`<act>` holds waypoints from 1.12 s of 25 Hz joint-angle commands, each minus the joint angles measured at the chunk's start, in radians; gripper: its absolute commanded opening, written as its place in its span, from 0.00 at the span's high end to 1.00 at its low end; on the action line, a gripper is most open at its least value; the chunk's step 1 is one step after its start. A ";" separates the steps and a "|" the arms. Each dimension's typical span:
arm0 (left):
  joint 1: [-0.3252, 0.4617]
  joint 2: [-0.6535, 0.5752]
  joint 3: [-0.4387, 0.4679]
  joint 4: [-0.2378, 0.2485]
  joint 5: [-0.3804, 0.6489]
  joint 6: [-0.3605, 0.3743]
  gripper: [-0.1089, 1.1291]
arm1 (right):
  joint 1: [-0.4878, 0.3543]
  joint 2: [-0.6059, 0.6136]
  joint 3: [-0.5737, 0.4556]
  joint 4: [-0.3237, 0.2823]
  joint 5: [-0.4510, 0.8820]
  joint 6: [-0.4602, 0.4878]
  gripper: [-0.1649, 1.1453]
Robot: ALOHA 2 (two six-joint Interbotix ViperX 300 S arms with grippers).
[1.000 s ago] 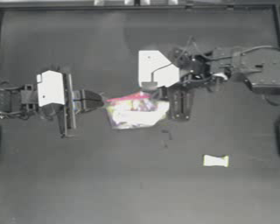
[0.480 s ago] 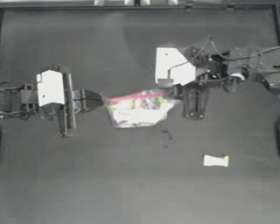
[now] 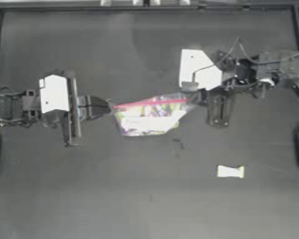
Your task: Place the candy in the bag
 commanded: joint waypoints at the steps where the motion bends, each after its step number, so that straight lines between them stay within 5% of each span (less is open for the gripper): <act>1: 0.002 -0.041 -0.005 -0.002 0.003 -0.002 0.88 | -0.029 -0.037 0.018 -0.011 0.012 0.015 0.83; 13: 0.003 -0.040 -0.005 -0.002 0.003 -0.002 0.88 | -0.044 -0.095 0.089 -0.014 0.009 0.043 0.83; 28: -0.009 -0.044 -0.023 -0.005 0.003 -0.005 0.88 | 0.029 -0.117 0.020 0.006 -0.051 0.043 0.83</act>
